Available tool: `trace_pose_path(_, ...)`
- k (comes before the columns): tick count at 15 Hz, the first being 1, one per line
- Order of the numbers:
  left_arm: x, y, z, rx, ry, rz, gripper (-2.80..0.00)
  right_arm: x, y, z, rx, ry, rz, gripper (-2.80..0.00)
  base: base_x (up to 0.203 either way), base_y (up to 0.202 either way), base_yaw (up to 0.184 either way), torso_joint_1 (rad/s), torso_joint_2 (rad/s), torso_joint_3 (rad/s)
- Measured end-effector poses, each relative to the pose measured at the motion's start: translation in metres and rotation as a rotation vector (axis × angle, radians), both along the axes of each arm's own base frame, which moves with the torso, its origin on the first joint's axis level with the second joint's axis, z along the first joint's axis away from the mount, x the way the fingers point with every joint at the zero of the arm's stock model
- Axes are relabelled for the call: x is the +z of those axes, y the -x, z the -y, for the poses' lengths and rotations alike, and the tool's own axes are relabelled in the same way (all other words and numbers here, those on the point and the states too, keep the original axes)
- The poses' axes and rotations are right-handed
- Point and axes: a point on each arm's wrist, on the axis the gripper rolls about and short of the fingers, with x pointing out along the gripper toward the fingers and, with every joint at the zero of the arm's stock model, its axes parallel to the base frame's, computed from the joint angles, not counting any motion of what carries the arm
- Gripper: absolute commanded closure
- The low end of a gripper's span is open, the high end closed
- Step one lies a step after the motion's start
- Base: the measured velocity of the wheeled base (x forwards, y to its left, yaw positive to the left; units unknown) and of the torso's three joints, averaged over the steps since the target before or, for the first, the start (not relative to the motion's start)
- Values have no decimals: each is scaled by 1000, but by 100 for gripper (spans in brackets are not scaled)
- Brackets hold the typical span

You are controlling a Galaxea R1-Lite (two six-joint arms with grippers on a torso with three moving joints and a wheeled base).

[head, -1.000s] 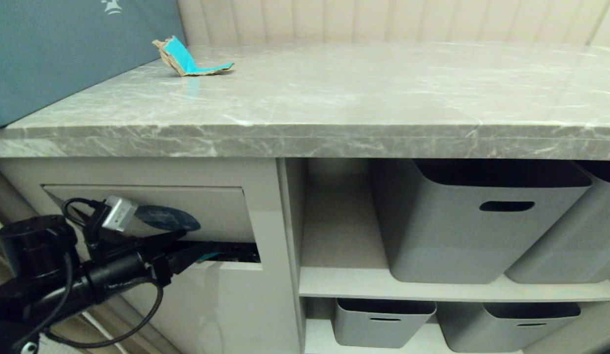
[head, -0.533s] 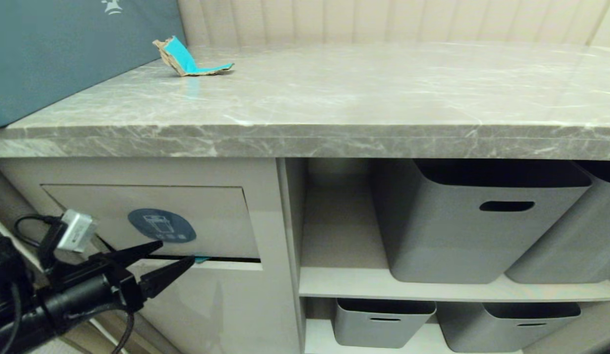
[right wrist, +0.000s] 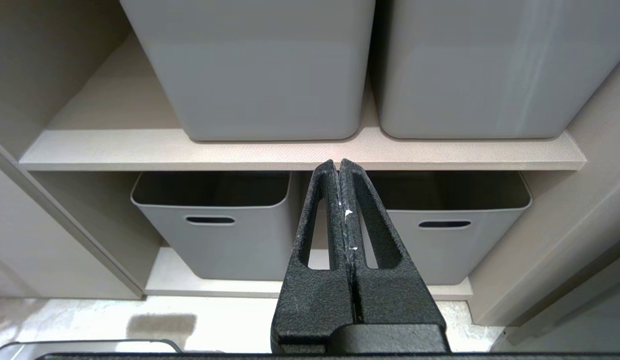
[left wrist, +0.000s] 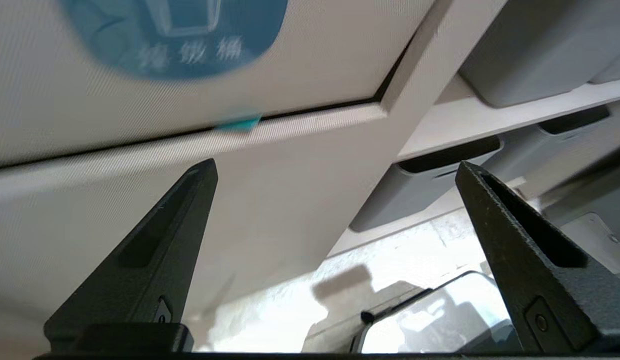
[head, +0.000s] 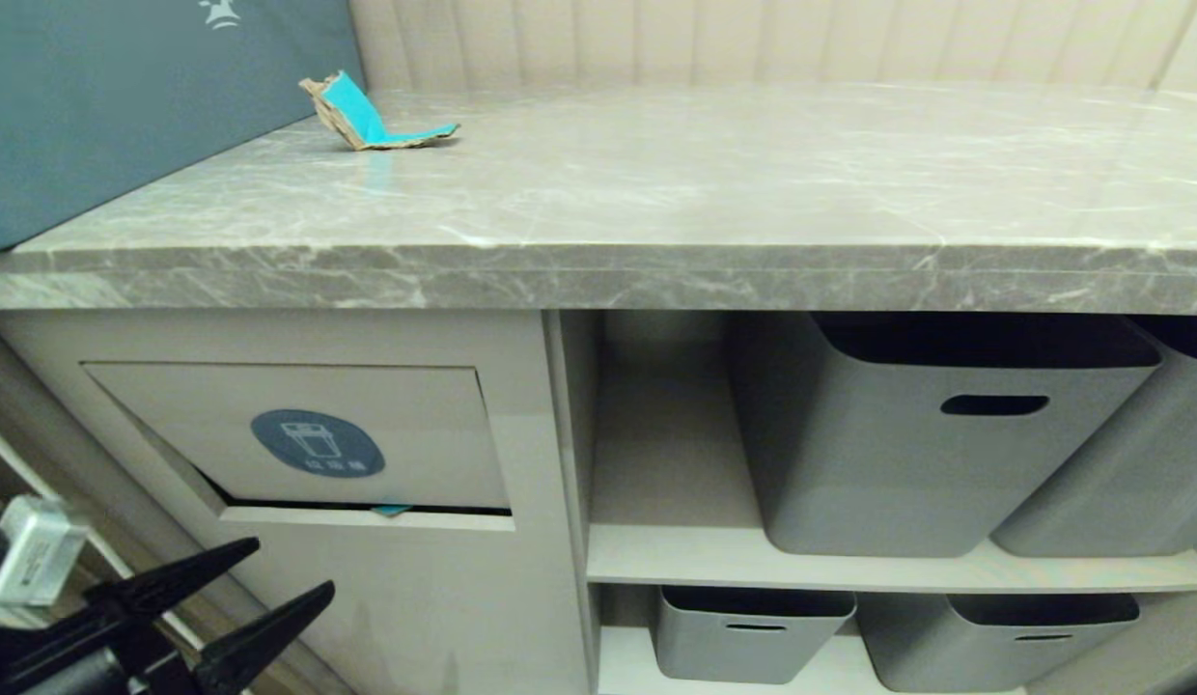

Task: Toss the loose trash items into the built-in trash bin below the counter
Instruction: Put the garbage in the trash can

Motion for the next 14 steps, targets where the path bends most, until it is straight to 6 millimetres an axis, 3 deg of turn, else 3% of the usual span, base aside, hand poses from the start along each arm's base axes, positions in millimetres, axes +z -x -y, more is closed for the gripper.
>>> trace_pose_path(4, 0, 44, -2, 89, -14, -2, -280, 0, 0, 0, 0, 0, 1, 0, 0, 0, 0, 0, 0, 0)
trace_pose_path(7, -4, 67, -5, 168, -20, -76, -280, 0, 0, 0, 0, 0, 0, 0, 0, 0, 0, 0, 0, 0)
trace_pose_path(9, 0, 65, -6, 187, -22, -97, -280, 0, 0, 0, 0, 0, 0, 0, 0, 0, 0, 0, 0, 0)
trace_pose_path(14, 0, 30, -9, 179, -36, -261, -280, 0, 0, 0, 0, 0, 0, 0, 0, 0, 0, 0, 0, 0)
